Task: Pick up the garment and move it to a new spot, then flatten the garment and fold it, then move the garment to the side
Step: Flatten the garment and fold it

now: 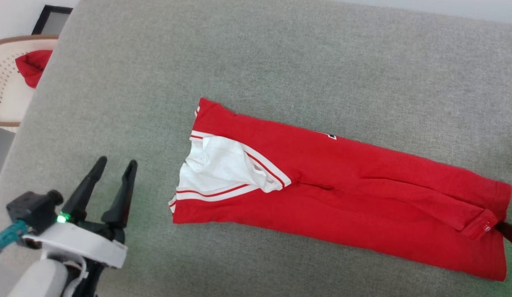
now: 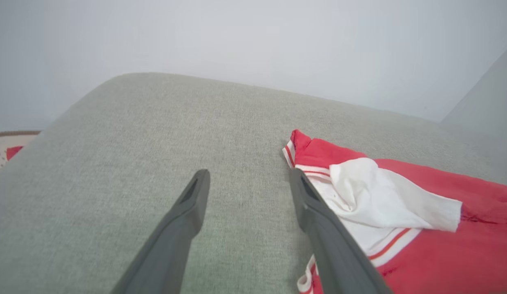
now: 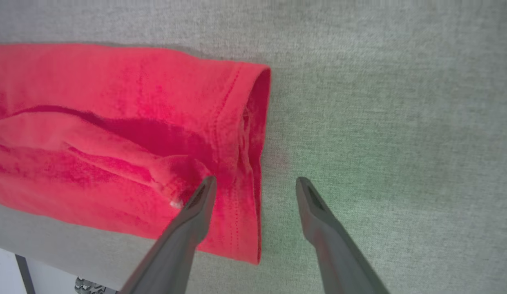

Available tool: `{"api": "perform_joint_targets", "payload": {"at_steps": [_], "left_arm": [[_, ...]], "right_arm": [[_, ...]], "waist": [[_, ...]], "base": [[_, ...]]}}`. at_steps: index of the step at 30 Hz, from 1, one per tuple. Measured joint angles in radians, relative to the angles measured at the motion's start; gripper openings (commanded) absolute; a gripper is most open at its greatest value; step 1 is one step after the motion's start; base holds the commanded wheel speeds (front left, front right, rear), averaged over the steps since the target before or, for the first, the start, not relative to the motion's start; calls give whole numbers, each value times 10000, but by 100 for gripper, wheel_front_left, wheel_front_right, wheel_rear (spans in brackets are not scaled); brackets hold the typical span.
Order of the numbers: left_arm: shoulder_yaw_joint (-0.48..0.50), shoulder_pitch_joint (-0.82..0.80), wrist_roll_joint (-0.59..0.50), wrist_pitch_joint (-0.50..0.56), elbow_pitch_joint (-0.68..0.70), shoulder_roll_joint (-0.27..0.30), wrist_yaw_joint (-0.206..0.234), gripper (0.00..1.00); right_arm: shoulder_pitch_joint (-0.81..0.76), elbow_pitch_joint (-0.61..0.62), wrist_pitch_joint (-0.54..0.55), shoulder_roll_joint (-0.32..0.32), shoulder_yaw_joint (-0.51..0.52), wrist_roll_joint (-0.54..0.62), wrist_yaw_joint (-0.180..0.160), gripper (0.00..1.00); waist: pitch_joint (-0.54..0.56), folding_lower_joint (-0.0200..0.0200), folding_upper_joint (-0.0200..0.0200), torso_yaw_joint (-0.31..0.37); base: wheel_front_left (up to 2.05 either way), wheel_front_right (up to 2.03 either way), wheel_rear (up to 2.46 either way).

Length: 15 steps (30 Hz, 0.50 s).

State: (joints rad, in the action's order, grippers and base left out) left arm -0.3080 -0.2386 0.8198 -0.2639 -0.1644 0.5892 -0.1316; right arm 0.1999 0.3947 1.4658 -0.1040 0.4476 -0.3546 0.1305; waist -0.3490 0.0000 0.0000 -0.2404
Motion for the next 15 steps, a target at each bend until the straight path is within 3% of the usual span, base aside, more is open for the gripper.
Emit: {"api": "perform_joint_targets", "payload": {"at_steps": [6,15], "left_arm": [[1060,177,-1783,2,397,-1047,0,100],[1149,144,-2017,6,251,-1499,0,100]], "right_arm": [[463,-393,142,192,48,617,0,100],[547,-1187,-378,384,-161,1264,0,100]], "waist": [[-131,0,0,-45],[-356,0,0,-102]], "base": [[0,0,0],[0,0,0]]}}
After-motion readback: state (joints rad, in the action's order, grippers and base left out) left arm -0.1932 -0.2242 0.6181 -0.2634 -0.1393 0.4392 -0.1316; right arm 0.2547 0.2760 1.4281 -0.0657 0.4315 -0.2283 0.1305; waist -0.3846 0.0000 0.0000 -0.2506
